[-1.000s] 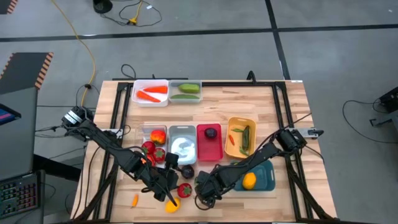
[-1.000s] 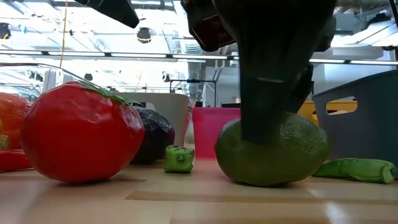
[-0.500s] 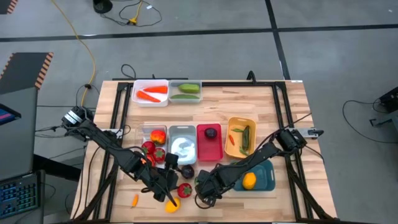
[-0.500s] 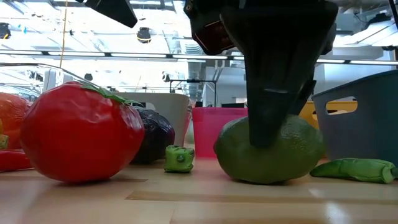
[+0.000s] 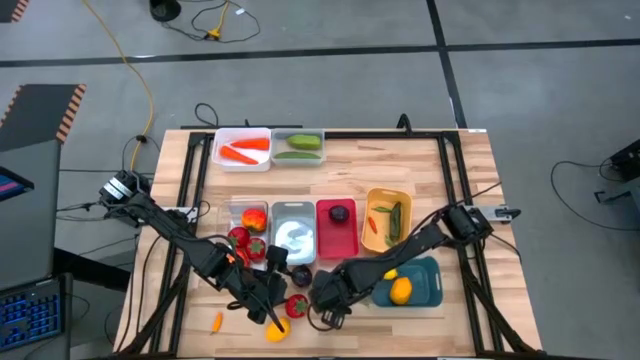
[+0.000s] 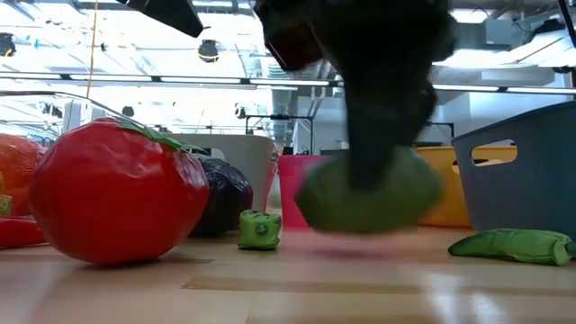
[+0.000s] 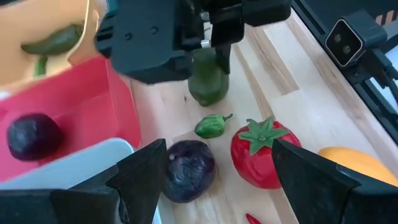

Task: Sort produce into baskets
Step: Put the lime into the gray bin

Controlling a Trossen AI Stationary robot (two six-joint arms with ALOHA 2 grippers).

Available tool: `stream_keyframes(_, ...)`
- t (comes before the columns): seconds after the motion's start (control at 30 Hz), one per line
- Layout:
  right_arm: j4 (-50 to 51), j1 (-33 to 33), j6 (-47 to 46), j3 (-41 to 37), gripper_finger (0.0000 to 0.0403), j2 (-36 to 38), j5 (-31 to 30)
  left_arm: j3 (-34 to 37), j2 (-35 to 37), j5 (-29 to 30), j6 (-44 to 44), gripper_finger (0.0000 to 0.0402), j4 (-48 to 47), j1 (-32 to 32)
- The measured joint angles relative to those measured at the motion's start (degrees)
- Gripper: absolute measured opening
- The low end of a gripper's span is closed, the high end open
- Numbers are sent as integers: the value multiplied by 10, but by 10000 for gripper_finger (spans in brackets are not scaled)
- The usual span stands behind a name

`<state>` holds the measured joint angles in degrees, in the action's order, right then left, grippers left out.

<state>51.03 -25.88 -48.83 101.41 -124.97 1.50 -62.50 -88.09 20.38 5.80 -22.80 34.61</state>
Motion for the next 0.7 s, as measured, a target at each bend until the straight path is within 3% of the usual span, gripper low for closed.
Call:
stream_keyframes(0.4, 72, 32, 101, 127, 222, 1, -9, 0, 4, -7, 21, 281, -2, 0)
stream_keyframes(0.7, 41, 80, 180, 151, 225, 2, -62, 0, 97, -5, 40, 281, -57, 18)
